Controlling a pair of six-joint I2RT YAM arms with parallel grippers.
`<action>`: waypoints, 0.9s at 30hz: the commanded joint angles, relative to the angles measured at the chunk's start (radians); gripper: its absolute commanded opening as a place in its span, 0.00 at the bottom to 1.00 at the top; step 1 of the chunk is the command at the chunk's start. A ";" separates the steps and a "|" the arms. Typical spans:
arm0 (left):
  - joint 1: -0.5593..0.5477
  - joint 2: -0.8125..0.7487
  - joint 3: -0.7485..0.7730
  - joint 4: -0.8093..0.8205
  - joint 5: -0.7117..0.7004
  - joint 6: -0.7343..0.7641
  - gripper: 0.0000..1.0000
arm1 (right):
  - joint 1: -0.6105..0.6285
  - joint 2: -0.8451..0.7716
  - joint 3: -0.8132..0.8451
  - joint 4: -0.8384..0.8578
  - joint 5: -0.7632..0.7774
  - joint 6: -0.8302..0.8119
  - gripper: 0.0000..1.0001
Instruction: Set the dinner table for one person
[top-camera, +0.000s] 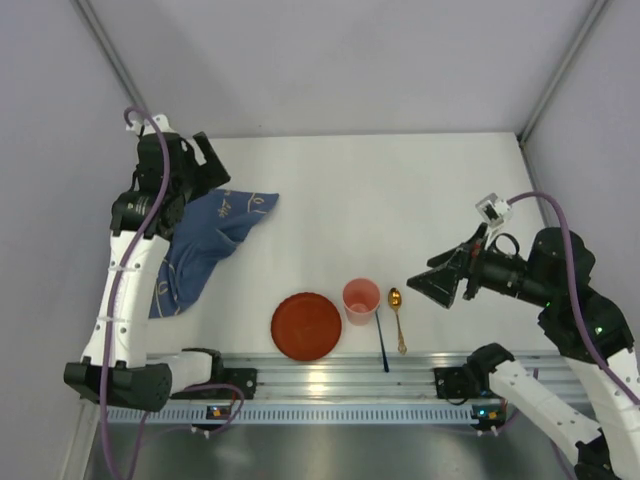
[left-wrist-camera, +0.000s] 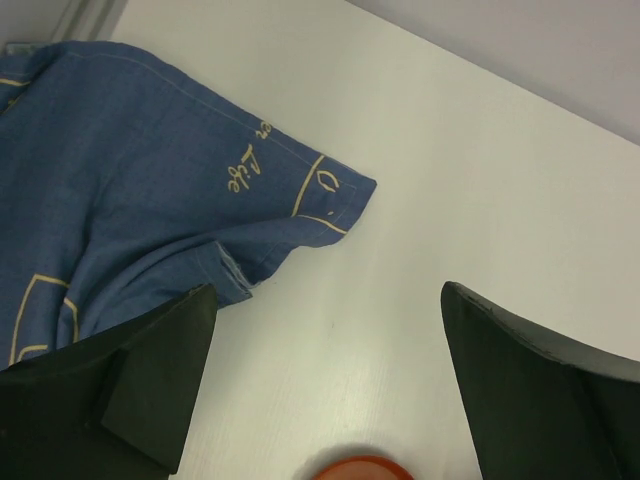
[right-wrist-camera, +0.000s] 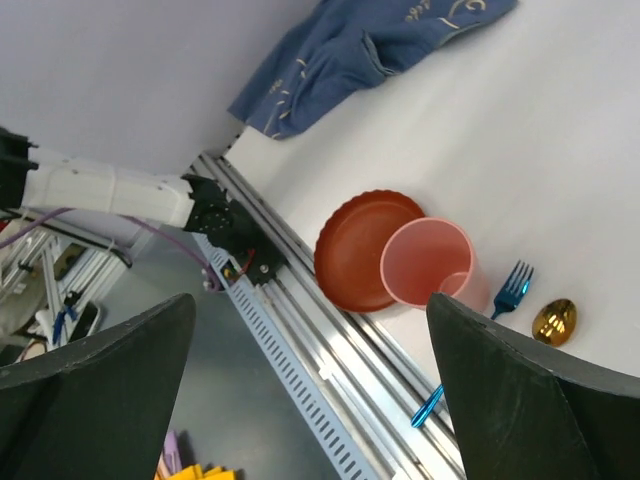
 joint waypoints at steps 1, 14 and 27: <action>0.002 0.001 -0.011 -0.098 -0.102 -0.010 0.99 | 0.002 -0.018 0.035 -0.071 0.100 -0.006 1.00; 0.016 0.073 -0.162 -0.006 -0.149 -0.080 0.99 | 0.002 -0.034 0.081 -0.217 0.393 0.062 1.00; 0.013 0.334 -0.208 0.113 -0.058 0.044 0.93 | 0.002 0.052 0.078 -0.286 0.493 0.112 1.00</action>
